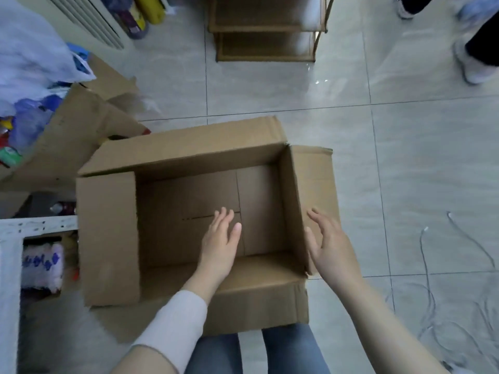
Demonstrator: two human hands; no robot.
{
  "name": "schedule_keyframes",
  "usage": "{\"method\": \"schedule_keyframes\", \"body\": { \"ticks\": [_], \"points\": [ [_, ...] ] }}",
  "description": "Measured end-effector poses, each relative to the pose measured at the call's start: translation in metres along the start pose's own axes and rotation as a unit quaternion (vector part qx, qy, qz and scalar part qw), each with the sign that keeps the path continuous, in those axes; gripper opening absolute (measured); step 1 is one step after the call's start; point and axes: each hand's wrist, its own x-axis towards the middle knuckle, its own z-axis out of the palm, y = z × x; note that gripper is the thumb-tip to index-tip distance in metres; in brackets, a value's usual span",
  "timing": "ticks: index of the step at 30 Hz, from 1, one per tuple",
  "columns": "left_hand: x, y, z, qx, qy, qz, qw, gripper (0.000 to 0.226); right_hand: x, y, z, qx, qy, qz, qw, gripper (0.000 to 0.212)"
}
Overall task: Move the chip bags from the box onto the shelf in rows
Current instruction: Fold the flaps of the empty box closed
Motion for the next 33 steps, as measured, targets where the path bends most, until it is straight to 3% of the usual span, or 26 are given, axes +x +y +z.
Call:
{"method": "schedule_keyframes", "body": {
  "ticks": [3, 7, 15, 20, 25, 28, 30, 33],
  "points": [
    [0.011, 0.037, 0.034, 0.015, -0.012, 0.027, 0.999, 0.046, 0.013, 0.044, -0.019, 0.045, 0.038, 0.097, 0.994, 0.042],
    [0.034, 0.059, 0.068, 0.044, -0.030, 0.046, 0.998, 0.048, 0.035, 0.094, -0.023, 0.085, 0.008, 0.197, 0.977, 0.050],
    [0.043, 0.068, 0.078, 0.005, -0.034, -0.016, 0.999, 0.048, 0.057, 0.123, 0.002, 0.165, -0.072, 0.233, 0.956, 0.048],
    [0.021, 0.074, 0.059, -0.017, -0.022, -0.047, 0.999, 0.047, 0.029, 0.111, -0.025, 0.135, 0.024, 0.231, 0.963, 0.048],
    [-0.012, 0.078, 0.026, -0.084, 0.021, -0.080, 0.993, 0.046, -0.017, 0.055, -0.054, 0.059, 0.093, 0.152, 0.982, 0.049],
    [-0.028, 0.072, 0.007, -0.101, 0.049, -0.087, 0.990, 0.046, -0.041, 0.011, -0.052, 0.093, 0.140, 0.080, 0.982, 0.036],
    [-0.036, 0.061, -0.005, -0.117, 0.067, -0.093, 0.987, 0.047, -0.053, -0.017, -0.037, 0.119, 0.123, 0.021, 0.985, 0.032],
    [-0.043, 0.035, -0.020, -0.144, 0.090, -0.101, 0.980, 0.047, -0.061, -0.047, 0.003, 0.087, 0.026, -0.090, 0.992, 0.066]
  ]
}}
